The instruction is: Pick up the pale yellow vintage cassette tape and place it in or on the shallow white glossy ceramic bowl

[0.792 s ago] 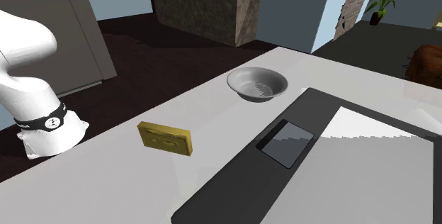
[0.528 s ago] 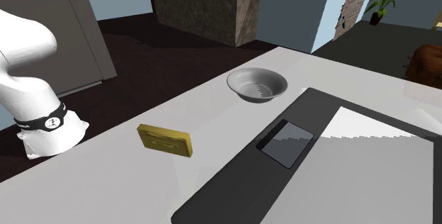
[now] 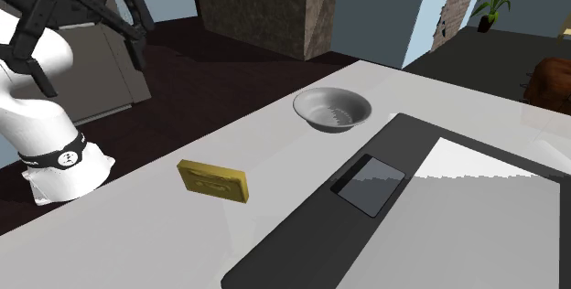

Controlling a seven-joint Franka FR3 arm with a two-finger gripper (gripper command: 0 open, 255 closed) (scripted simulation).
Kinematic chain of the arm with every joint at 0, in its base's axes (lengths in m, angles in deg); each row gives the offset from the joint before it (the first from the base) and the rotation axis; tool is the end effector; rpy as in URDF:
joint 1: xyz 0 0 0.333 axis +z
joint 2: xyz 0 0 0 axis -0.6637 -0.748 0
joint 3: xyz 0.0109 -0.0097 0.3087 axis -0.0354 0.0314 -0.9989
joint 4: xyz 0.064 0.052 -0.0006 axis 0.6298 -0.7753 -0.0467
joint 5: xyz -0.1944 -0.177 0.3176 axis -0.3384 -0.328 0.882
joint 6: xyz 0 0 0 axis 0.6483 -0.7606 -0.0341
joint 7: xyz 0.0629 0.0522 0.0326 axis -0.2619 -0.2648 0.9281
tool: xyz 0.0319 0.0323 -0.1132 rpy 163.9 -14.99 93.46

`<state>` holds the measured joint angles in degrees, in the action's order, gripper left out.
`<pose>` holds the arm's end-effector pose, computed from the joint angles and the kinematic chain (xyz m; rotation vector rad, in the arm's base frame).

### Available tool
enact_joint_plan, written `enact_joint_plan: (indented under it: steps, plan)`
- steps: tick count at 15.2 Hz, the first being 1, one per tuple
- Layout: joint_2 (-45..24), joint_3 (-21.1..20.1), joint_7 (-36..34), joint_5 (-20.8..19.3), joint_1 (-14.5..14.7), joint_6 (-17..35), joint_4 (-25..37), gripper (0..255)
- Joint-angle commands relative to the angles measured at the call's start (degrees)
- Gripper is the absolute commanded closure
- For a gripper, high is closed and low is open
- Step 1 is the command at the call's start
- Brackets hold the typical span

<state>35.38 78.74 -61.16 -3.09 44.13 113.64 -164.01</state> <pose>0.4109 0.0310 0.5131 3.1011 -0.1427 0.1281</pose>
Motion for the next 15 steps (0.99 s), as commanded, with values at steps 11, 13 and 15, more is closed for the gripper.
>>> enact_joint_plan:
  steps: [11,13,15]
  plan:
    - [-16.78,-1.31,-1.44,2.70,1.42,13.88,-2.19,0]
    - [-17.46,-1.34,-1.46,2.68,1.42,15.54,-3.16,0]
    - [-18.20,-1.37,-1.48,2.67,1.42,17.21,-4.09,0]
